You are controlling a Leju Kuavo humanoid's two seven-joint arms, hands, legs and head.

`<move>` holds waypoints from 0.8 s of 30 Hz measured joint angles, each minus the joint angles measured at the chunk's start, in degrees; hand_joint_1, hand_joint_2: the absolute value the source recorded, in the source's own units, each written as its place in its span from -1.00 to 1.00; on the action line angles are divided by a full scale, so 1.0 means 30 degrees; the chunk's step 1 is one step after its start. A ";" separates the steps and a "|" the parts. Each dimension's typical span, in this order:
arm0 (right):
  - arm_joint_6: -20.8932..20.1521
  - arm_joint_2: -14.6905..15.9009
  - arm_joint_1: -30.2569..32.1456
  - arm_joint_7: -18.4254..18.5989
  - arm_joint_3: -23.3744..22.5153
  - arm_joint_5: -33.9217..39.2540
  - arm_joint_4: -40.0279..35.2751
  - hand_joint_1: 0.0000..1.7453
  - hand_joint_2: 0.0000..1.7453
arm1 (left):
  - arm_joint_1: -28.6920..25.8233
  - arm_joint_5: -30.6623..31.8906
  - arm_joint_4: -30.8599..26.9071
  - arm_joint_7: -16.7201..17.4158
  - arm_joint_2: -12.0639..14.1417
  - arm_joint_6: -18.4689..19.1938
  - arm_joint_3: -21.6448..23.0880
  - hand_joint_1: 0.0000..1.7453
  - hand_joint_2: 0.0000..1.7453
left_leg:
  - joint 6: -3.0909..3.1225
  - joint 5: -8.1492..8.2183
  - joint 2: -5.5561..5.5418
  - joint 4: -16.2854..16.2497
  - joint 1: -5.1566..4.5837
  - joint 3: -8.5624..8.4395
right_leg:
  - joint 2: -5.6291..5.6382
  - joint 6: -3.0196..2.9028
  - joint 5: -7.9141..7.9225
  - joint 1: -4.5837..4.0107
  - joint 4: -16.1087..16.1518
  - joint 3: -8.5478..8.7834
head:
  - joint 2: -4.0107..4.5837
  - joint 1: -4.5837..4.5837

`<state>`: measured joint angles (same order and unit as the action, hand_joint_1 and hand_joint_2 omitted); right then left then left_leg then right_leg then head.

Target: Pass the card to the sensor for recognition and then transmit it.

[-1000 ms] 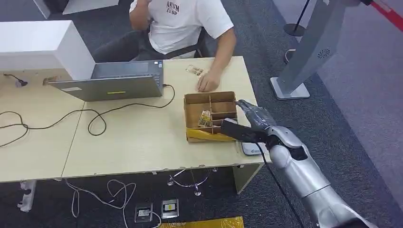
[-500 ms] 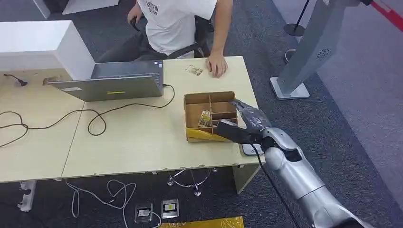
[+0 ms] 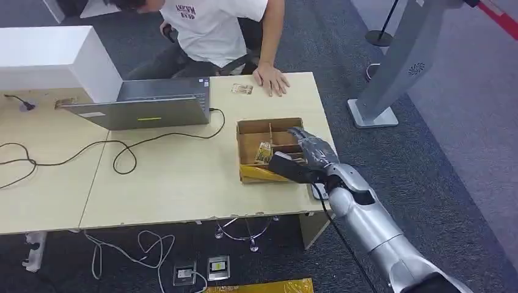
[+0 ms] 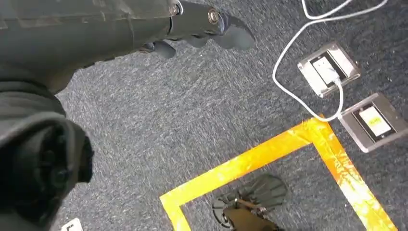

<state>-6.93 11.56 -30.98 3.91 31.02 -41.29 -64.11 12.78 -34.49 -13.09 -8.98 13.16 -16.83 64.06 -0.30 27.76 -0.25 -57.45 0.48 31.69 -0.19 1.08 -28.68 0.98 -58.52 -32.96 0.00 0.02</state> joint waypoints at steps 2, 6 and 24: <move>0.0117 -0.0095 -0.0043 -0.0051 0.0036 0.0000 0.0138 -1.00 1.00 | 0.0001 0.0000 0.0000 0.0000 0.0044 0.0000 0.0007 -1.00 -1.00 | 0.0001 0.0001 0.0001 -0.0001 -0.0001 -0.0001 | 0.0000 0.0000 0.0000 0.0001 0.0003 -0.0003 | 0.0000 0.0007; 0.0262 -0.0175 -0.0117 -0.0058 0.0168 0.0000 0.0452 -1.00 1.00 | -0.0005 -0.0015 0.0000 0.0000 0.0124 -0.0022 0.0007 -1.00 -1.00 | 0.0001 0.0001 -0.0006 -0.0001 0.0000 -0.0001 | -0.0007 0.0000 0.0000 0.0000 0.0003 -0.0004 | 0.0000 0.0000; 0.0452 -0.0284 -0.0326 -0.0320 0.0488 0.0051 0.1246 -1.00 1.00 | -0.0588 -0.0743 0.0000 -0.0291 -0.0605 -0.2062 -0.0007 -1.00 -1.00 | 0.0002 0.0002 -0.0001 -0.0002 -0.0004 0.0000 | -0.0003 0.0000 0.0000 0.0003 0.0006 -0.0011 | 0.0000 0.0000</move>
<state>-5.57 10.71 -31.95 2.95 32.48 -41.13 -60.37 11.01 -36.72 -13.09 -9.86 11.34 -23.02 64.04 -0.30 27.77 -0.25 -57.45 0.47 31.69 -0.20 1.08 -28.68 0.99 -58.50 -32.99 0.00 0.02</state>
